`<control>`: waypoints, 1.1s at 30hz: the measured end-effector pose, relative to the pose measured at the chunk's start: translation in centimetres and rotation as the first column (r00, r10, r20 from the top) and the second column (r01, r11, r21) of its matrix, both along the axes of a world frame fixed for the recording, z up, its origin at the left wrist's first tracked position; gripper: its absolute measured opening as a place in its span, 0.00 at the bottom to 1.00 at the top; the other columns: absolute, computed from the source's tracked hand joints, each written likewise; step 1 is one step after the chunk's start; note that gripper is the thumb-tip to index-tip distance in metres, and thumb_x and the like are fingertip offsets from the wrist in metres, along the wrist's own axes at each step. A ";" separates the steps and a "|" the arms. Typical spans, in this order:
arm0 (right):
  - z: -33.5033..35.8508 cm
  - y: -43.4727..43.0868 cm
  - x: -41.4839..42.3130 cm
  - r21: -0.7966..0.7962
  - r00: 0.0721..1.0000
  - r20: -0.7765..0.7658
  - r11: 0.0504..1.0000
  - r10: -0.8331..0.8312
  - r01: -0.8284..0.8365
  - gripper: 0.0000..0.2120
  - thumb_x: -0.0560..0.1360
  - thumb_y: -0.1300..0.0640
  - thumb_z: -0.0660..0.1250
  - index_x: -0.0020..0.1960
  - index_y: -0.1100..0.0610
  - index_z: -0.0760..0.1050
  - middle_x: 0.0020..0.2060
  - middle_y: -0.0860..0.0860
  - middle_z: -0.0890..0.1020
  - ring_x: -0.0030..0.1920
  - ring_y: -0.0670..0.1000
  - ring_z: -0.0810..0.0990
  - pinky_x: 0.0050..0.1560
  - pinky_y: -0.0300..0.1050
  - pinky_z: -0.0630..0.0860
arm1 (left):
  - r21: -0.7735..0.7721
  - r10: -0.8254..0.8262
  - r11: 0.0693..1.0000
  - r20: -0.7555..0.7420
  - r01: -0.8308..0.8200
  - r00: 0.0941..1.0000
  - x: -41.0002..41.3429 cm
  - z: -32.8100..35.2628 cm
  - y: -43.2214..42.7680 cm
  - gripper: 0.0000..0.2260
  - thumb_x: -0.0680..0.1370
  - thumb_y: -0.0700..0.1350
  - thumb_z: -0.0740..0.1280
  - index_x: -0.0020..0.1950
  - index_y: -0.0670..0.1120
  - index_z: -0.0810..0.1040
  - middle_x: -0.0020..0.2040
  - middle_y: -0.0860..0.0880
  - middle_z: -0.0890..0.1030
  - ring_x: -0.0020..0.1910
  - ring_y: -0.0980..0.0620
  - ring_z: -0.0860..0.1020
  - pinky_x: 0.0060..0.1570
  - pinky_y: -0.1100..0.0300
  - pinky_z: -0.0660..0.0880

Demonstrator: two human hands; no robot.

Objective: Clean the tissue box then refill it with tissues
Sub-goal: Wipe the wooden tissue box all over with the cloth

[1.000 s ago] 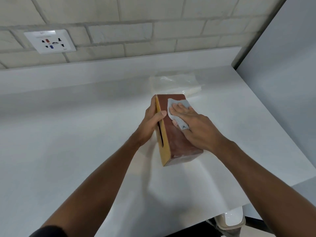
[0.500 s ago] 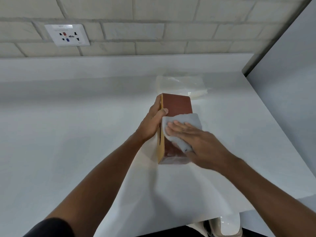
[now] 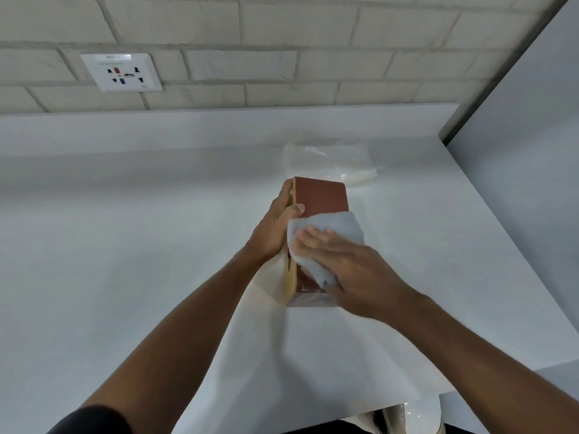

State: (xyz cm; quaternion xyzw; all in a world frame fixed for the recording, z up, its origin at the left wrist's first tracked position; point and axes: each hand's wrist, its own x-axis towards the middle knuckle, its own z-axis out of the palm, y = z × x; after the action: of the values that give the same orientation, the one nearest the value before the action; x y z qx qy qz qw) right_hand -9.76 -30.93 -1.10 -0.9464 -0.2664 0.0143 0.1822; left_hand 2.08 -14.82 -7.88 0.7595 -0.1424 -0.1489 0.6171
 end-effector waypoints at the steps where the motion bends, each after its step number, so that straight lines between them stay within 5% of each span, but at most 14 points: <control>1: 0.0 -0.4 -0.5 -0.008 0.999 -0.004 0.999 0.038 -0.038 0.32 0.71 0.55 0.51 0.75 0.56 0.66 0.75 0.49 0.66 0.76 0.45 0.60 0.76 0.42 0.53 | -0.008 -0.010 1.000 -0.008 0.010 1.000 0.1 -0.1 0.1 0.21 0.79 0.53 0.59 0.72 0.53 0.70 0.59 0.35 0.78 0.58 0.33 0.76 0.66 0.26 0.69; 6: 0.2 -1.2 0.7 0.037 0.987 0.004 0.986 -0.163 0.163 0.33 0.71 0.53 0.49 0.75 0.52 0.66 0.74 0.44 0.64 0.75 0.38 0.55 0.75 0.43 0.59 | -0.002 -0.005 1.000 0.008 0.005 1.000 -0.3 0.1 0.0 0.21 0.80 0.52 0.57 0.73 0.52 0.70 0.62 0.40 0.80 0.62 0.41 0.79 0.69 0.35 0.72; 9: -0.4 -0.3 0.0 0.024 0.999 -0.031 1.000 -0.016 0.016 0.32 0.72 0.55 0.50 0.76 0.55 0.64 0.76 0.48 0.64 0.77 0.44 0.56 0.77 0.43 0.52 | -0.011 0.005 1.000 -0.001 -0.005 1.000 0.0 -0.2 -0.1 0.20 0.79 0.53 0.58 0.70 0.51 0.71 0.58 0.33 0.77 0.55 0.37 0.77 0.65 0.28 0.70; 11: -0.6 -1.9 -0.3 0.025 0.999 -0.035 1.000 0.001 -0.001 0.30 0.74 0.58 0.53 0.77 0.52 0.62 0.76 0.46 0.63 0.77 0.43 0.57 0.77 0.44 0.54 | -0.009 0.004 1.000 -0.014 -0.005 1.000 0.0 -0.4 -0.1 0.21 0.80 0.54 0.59 0.72 0.53 0.71 0.61 0.35 0.77 0.60 0.36 0.77 0.68 0.27 0.68; 15: -0.9 -2.4 1.1 0.076 0.970 0.015 0.968 -0.242 0.240 0.26 0.78 0.59 0.56 0.76 0.51 0.64 0.75 0.45 0.64 0.76 0.39 0.55 0.74 0.43 0.60 | -0.048 0.000 0.999 0.003 0.000 1.000 -0.4 0.1 -0.2 0.21 0.80 0.52 0.58 0.73 0.54 0.71 0.65 0.39 0.79 0.66 0.37 0.76 0.71 0.30 0.68; 19: -1.2 -2.7 -1.5 0.059 0.996 -0.020 0.994 -0.086 0.087 0.32 0.72 0.60 0.53 0.76 0.54 0.64 0.76 0.46 0.63 0.77 0.42 0.56 0.76 0.39 0.52 | -0.046 -0.002 0.999 -0.005 0.002 1.000 -0.4 0.1 0.0 0.24 0.80 0.53 0.58 0.77 0.54 0.68 0.69 0.48 0.79 0.70 0.44 0.76 0.74 0.35 0.68; 22: -1.4 -5.1 -1.2 0.161 0.974 -0.059 0.961 -0.217 0.224 0.25 0.80 0.61 0.62 0.75 0.47 0.66 0.75 0.41 0.65 0.75 0.42 0.61 0.75 0.45 0.61 | -0.034 -0.026 0.999 -0.061 0.024 0.998 -0.3 -0.2 0.2 0.28 0.80 0.56 0.59 0.82 0.58 0.63 0.74 0.51 0.76 0.75 0.46 0.73 0.76 0.35 0.66; 26: -1.4 -4.7 2.9 0.149 0.913 -0.135 0.903 -0.385 0.403 0.20 0.83 0.46 0.57 0.74 0.40 0.65 0.74 0.42 0.66 0.72 0.54 0.68 0.71 0.50 0.67 | -0.055 -0.053 0.997 -0.047 0.050 0.997 -0.5 1.0 0.1 0.22 0.80 0.51 0.57 0.74 0.57 0.70 0.67 0.42 0.78 0.67 0.39 0.77 0.70 0.35 0.72; 31: 0.0 -4.1 7.7 0.161 0.834 -0.207 0.823 -0.511 0.544 0.18 0.83 0.44 0.55 0.73 0.39 0.66 0.63 0.51 0.80 0.59 0.54 0.79 0.59 0.45 0.73 | -0.072 -0.080 0.994 -0.048 0.076 0.996 -0.1 0.9 0.2 0.18 0.80 0.48 0.57 0.67 0.63 0.72 0.58 0.57 0.82 0.58 0.61 0.78 0.65 0.54 0.77; 33: 0.0 -3.8 7.9 0.153 0.845 -0.190 0.835 -0.500 0.529 0.18 0.83 0.45 0.56 0.73 0.39 0.65 0.67 0.49 0.77 0.62 0.53 0.77 0.61 0.44 0.72 | -0.052 -0.051 0.997 -0.044 0.049 0.998 -0.2 1.2 0.2 0.18 0.80 0.50 0.57 0.69 0.60 0.73 0.58 0.51 0.82 0.58 0.54 0.80 0.67 0.46 0.77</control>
State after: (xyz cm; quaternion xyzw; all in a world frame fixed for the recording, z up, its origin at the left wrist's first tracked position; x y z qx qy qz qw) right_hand -1.90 -34.75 -1.08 -0.9564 0.0118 0.0053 0.2918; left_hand 1.85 -14.60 -6.70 0.7360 -0.1513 -0.1777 0.6355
